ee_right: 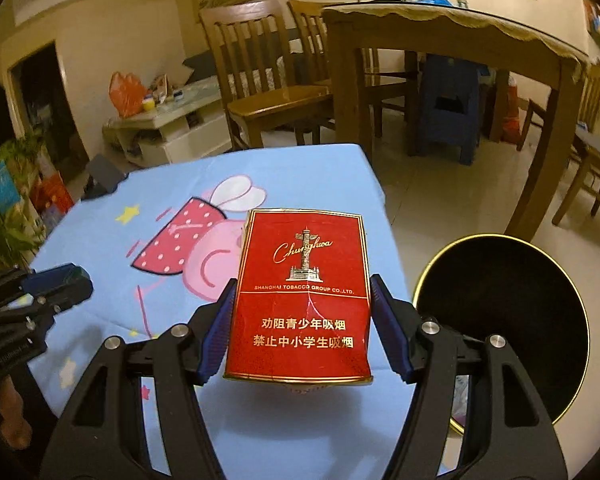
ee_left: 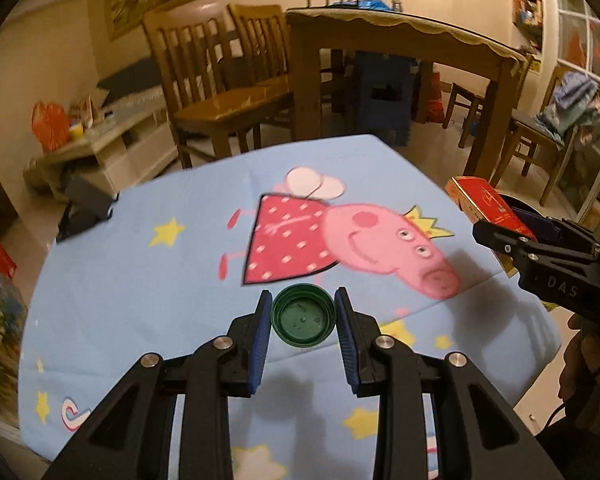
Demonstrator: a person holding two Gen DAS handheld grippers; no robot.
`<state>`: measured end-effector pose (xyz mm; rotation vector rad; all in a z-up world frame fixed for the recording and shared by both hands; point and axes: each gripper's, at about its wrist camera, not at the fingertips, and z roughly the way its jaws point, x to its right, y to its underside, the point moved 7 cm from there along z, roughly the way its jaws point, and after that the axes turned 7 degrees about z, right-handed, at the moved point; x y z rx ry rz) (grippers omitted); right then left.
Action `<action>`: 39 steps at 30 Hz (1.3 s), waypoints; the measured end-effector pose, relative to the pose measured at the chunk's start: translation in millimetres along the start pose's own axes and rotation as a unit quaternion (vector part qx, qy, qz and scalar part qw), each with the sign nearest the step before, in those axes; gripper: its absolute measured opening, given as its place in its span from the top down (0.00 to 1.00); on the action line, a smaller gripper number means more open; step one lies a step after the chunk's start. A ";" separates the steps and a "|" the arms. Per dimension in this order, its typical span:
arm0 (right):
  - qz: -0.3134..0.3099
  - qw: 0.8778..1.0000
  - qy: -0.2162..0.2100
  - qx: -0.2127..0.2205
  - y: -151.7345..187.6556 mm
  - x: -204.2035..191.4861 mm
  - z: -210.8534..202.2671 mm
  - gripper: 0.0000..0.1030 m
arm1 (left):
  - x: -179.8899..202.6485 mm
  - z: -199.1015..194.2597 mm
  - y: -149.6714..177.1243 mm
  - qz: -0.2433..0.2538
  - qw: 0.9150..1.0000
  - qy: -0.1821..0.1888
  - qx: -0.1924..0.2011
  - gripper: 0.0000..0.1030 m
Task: Collect trash
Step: 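Carry both items to the bin while the right tool releases the cigarette pack inside, then open the left tool to drop the green bottle cap into the bin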
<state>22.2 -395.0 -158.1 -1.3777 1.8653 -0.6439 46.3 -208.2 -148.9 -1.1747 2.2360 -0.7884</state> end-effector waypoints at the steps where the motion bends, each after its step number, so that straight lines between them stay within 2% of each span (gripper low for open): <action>1: 0.004 1.000 -0.002 0.003 -1.2 2.4 -2.9 0.38 | 6.3 -1.8 -4.2 0.007 1.000 -0.004 0.004 0.71; 4: 0.012 1.000 0.004 0.012 -3.2 13.1 -13.6 0.38 | 22.9 -5.5 -12.8 0.023 1.000 -0.007 0.014 0.71; 7: 0.023 0.999 0.029 0.020 -7.0 31.2 -22.3 0.38 | 38.7 -7.0 -20.4 0.038 0.999 -0.009 0.020 0.71; 12: 0.088 0.994 0.060 0.033 -13.4 88.3 -38.4 0.38 | 60.2 -12.8 -29.9 0.059 0.998 -0.009 0.032 0.71; 16: 0.102 0.990 0.085 0.043 -19.8 116.8 -44.6 0.38 | 69.3 -15.1 -34.3 0.066 0.997 -0.008 0.037 0.71; 22: 0.084 0.980 0.146 0.109 -47.2 147.9 -70.5 0.38 | 83.7 -14.0 -41.6 0.077 0.996 -0.005 0.042 0.71; 24: 0.110 0.978 0.150 0.098 -44.0 163.8 -66.9 0.38 | 90.0 -11.3 -44.5 0.083 0.996 -0.004 0.043 0.71; 26: 0.133 0.977 0.157 0.050 -31.9 180.5 -47.1 0.38 | 95.7 -8.6 -46.9 0.085 0.995 -0.001 0.042 0.71; 27: 0.142 0.976 0.167 0.016 -22.6 189.1 -34.2 0.34 | 100.4 -6.3 -48.7 0.088 0.995 0.002 0.041 0.71; 28: 0.149 0.974 0.170 0.002 -17.5 194.2 -29.3 0.25 | 103.8 -4.9 -49.8 0.089 0.995 0.003 0.041 0.71; 29: 0.158 0.973 0.169 0.003 -16.3 198.6 -30.8 0.24 | 108.6 -2.7 -51.6 0.091 0.995 0.006 0.041 0.71; 30: 0.163 0.972 0.167 0.018 -19.6 199.4 -36.1 0.23 | 111.7 -1.3 -52.9 0.092 0.995 0.009 0.040 0.71; 33: 0.164 0.966 0.186 0.078 -30.6 203.5 -64.9 0.09 | 127.5 4.0 -57.7 0.102 0.994 0.018 0.040 0.71; 39: 0.209 0.954 0.176 0.126 -30.6 220.0 -96.6 0.09 | 155.7 14.4 -65.6 0.125 0.991 0.030 0.040 0.71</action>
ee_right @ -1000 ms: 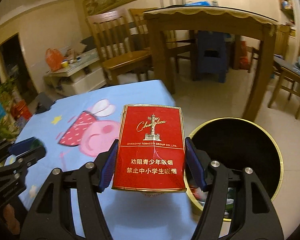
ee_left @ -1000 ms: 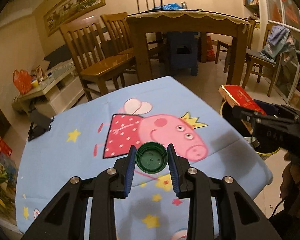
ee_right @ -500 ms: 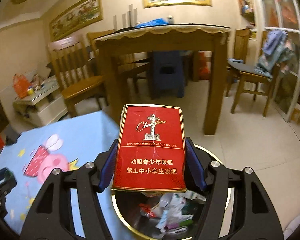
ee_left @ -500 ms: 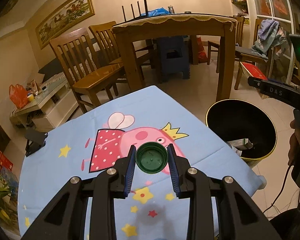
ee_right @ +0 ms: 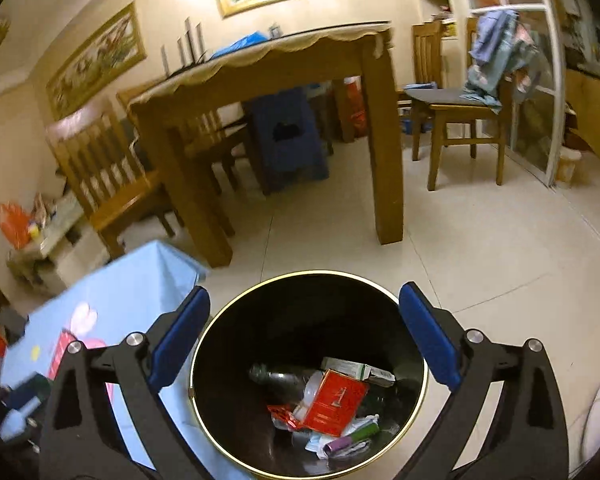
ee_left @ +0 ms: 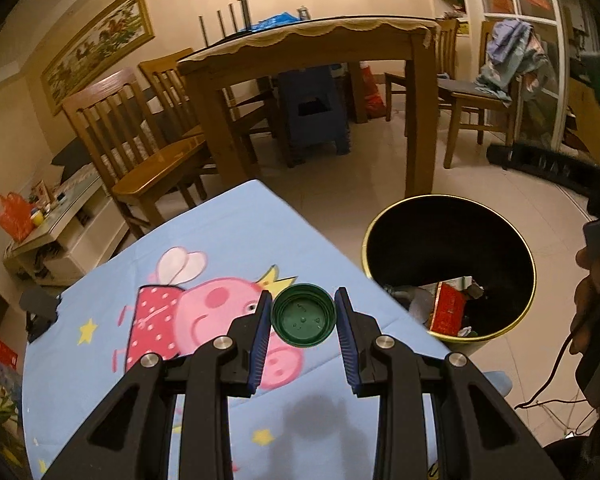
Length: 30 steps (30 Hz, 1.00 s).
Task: Collect trash
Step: 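Open the left tool to drop the green bottle cap into the bin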
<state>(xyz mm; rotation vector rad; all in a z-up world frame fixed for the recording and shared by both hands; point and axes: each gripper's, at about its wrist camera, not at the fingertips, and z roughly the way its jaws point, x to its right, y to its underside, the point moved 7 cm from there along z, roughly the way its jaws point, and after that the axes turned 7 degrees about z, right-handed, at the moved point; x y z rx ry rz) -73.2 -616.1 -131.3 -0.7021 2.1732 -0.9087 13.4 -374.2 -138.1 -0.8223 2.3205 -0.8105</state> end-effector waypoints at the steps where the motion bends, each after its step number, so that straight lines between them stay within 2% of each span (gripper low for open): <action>1: 0.018 1.000 -0.004 0.004 -3.6 7.5 -3.1 0.07 | 3.1 1.9 -1.8 0.002 1.000 0.002 0.000 0.71; 4: 0.062 0.998 -0.017 0.012 -13.2 28.5 -15.4 0.06 | 15.5 8.9 -8.8 0.014 1.000 0.009 0.002 0.71; 10: 0.148 0.986 -0.030 0.065 -29.7 66.3 -49.6 0.05 | 45.7 35.1 -31.4 0.037 0.999 0.029 -0.001 0.71; 15: 0.177 0.980 -0.036 0.086 -36.4 88.7 -66.8 0.05 | 69.7 53.6 -54.5 0.047 0.998 0.047 0.003 0.71; 17: 0.180 0.979 -0.038 0.086 -36.8 92.6 -69.4 0.05 | 81.9 61.1 -62.4 0.054 0.997 0.060 0.001 0.54; 18: 0.182 0.979 -0.038 0.087 -36.8 93.9 -71.0 0.05 | 84.1 63.2 -64.8 0.057 0.997 0.058 0.003 0.35; 23: 0.187 0.977 -0.034 0.093 -39.9 95.4 -70.8 0.05 | 86.6 62.1 -67.0 0.056 0.997 0.057 0.013 0.32; 30: 0.142 0.986 -0.009 0.085 -35.6 72.7 -61.0 0.05 | 67.0 49.5 -58.2 0.042 0.997 0.056 0.013 0.32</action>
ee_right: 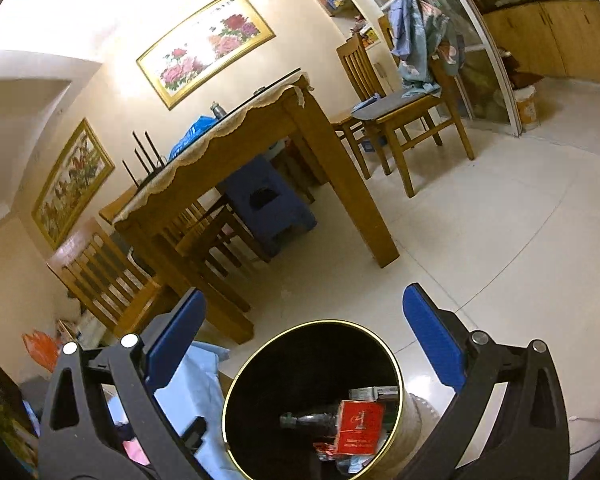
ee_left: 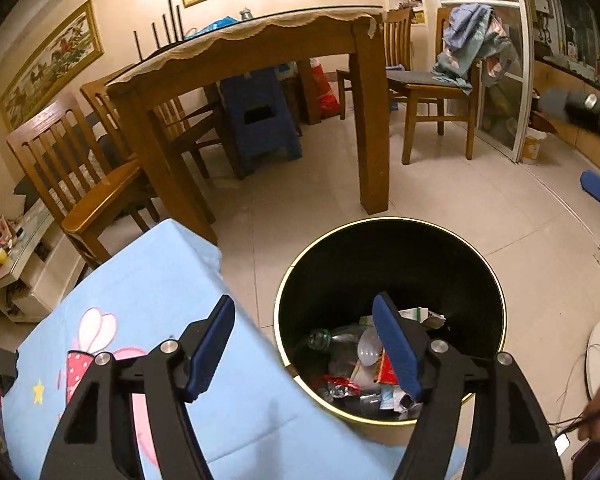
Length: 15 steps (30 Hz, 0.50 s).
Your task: Collect trash
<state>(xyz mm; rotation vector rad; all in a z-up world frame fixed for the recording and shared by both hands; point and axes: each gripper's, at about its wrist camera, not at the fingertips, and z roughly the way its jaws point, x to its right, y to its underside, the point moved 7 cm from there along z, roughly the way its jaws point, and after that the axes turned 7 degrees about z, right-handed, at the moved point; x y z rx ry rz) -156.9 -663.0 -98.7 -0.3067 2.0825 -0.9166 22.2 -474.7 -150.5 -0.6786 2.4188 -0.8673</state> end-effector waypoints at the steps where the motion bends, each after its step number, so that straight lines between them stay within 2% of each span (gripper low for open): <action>1: -0.012 1.000 0.003 -0.004 3.1 -5.9 3.1 0.05 | -6.8 -7.3 2.2 -0.007 1.000 -0.003 0.004 0.32; 3: -0.048 0.999 0.010 -0.017 15.2 -20.5 10.0 0.05 | -21.2 -20.8 10.1 -0.017 1.000 -0.014 0.008 0.32; 5: -0.083 0.996 0.004 -0.034 28.8 -38.6 17.3 0.05 | -38.5 -32.9 22.5 -0.029 0.999 -0.031 0.006 0.28; 7: -0.139 0.989 -0.010 -0.059 53.7 -66.4 24.5 0.05 | -61.6 -44.2 39.2 -0.045 0.997 -0.054 -0.002 0.21; 9: -0.188 0.978 -0.034 -0.086 81.4 -95.4 28.9 0.05 | -88.1 -55.9 57.0 -0.066 0.994 -0.080 -0.013 0.18; 13: -0.241 0.956 -0.075 -0.150 145.1 -146.2 29.3 0.05 | -151.8 -93.9 99.1 -0.125 0.981 -0.142 -0.035 0.10; 15: -0.255 0.943 -0.098 -0.188 181.0 -169.5 21.4 0.05 | -178.8 -122.4 116.6 -0.143 0.974 -0.174 -0.029 0.06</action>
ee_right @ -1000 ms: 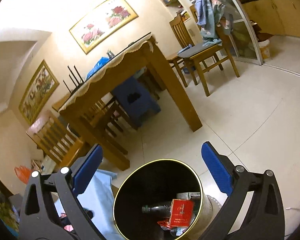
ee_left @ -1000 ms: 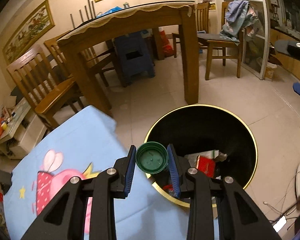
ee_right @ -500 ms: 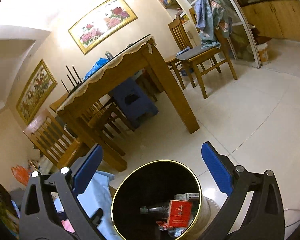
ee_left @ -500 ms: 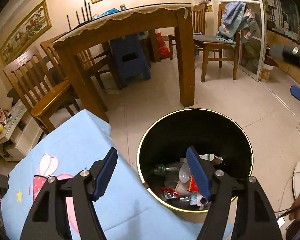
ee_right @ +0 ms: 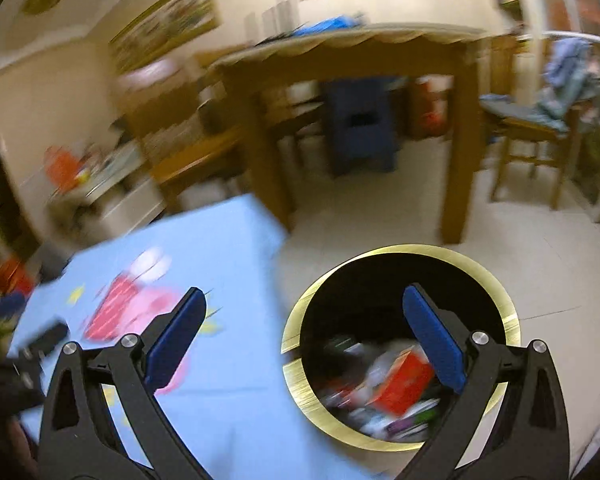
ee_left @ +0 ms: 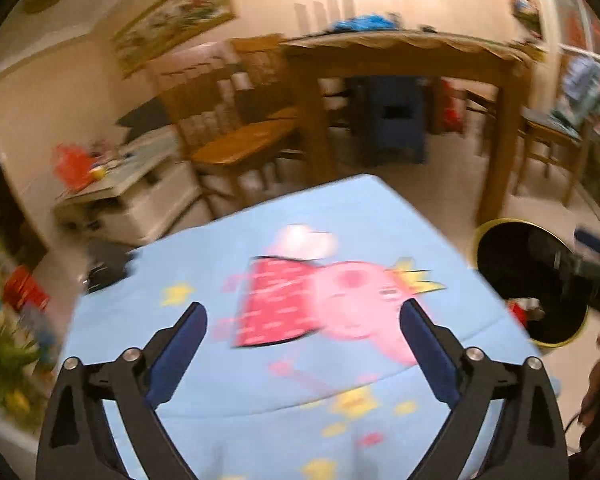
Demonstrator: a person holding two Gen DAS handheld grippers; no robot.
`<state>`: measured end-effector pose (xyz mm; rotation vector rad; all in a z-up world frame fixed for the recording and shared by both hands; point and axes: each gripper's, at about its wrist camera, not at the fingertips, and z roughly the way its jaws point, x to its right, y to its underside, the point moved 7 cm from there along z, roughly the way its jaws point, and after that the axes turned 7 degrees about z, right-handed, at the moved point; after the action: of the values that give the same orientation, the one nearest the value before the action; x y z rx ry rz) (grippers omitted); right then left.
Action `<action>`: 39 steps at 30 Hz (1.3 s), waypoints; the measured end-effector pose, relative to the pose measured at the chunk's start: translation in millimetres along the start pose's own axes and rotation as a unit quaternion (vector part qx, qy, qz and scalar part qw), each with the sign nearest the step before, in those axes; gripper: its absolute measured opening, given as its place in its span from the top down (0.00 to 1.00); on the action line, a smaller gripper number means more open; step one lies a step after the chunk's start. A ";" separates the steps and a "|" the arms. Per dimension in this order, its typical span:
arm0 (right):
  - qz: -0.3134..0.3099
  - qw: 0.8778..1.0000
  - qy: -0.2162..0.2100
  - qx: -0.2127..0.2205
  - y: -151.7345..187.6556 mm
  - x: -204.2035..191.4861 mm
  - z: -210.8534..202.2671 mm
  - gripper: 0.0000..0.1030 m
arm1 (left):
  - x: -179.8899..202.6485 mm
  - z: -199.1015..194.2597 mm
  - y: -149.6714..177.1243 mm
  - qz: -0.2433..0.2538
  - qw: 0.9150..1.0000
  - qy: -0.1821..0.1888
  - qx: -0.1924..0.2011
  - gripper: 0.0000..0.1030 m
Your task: Collect trash
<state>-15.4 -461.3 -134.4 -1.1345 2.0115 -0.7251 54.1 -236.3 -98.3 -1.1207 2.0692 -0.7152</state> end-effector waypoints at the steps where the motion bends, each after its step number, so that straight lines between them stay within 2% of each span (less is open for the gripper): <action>1: -0.010 1.000 -0.013 -0.011 8.8 -19.3 2.1 0.05 | -13.8 -5.5 1.8 -0.004 1.000 -0.010 0.005 0.07; 3: -0.024 0.999 -0.032 -0.019 19.8 -55.8 -0.8 0.05 | -43.5 -23.3 9.0 -0.014 0.999 -0.030 0.014 0.07; 5: -0.027 0.998 -0.048 -0.019 22.0 -83.4 -8.1 0.05 | -64.7 -37.2 13.8 -0.030 0.999 -0.035 0.019 0.06; 8: -0.029 0.997 -0.067 -0.006 4.4 -124.4 -30.8 0.05 | -94.6 -57.1 20.5 -0.054 0.997 -0.050 0.025 0.06; 12: -0.063 0.995 -0.064 0.051 -29.2 -169.1 -78.5 0.05 | -124.8 -80.6 29.8 -0.083 0.994 -0.059 0.034 0.06; 14: -0.077 0.993 -0.039 0.078 -33.0 -181.6 -97.2 0.05 | -138.9 -87.5 33.7 -0.096 0.993 -0.061 0.039 0.06; 16: -0.085 0.992 -0.024 0.092 -27.1 -189.1 -110.3 0.05 | -147.5 -92.5 38.4 -0.107 0.992 -0.059 0.041 0.06; 17: -0.089 0.992 -0.034 0.088 -20.9 -194.8 -110.4 0.05 | -150.9 -94.3 40.9 -0.112 0.991 -0.057 0.042 0.06; 20: -0.093 0.992 -0.073 0.038 2.8 -205.6 -98.0 0.05 | -155.8 -95.2 48.7 -0.116 0.991 -0.057 0.039 0.06; 23: -0.101 0.992 -0.076 0.005 21.6 -215.9 -85.1 0.05 | -157.2 -94.0 55.2 -0.117 0.991 -0.058 0.030 0.06; 29: -0.109 0.991 -0.073 0.018 25.6 -223.3 -92.3 0.05 | -154.2 -101.3 60.3 -0.115 0.990 -0.065 0.038 0.06; 39: -0.103 0.992 -0.068 0.006 31.3 -209.4 -91.3 0.05 | -155.7 -102.5 59.5 -0.123 0.990 -0.066 0.035 0.06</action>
<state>-26.4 -251.2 -40.1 -1.3621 1.7919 -0.7389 9.4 -58.1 -31.1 -1.3601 1.7997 -0.8023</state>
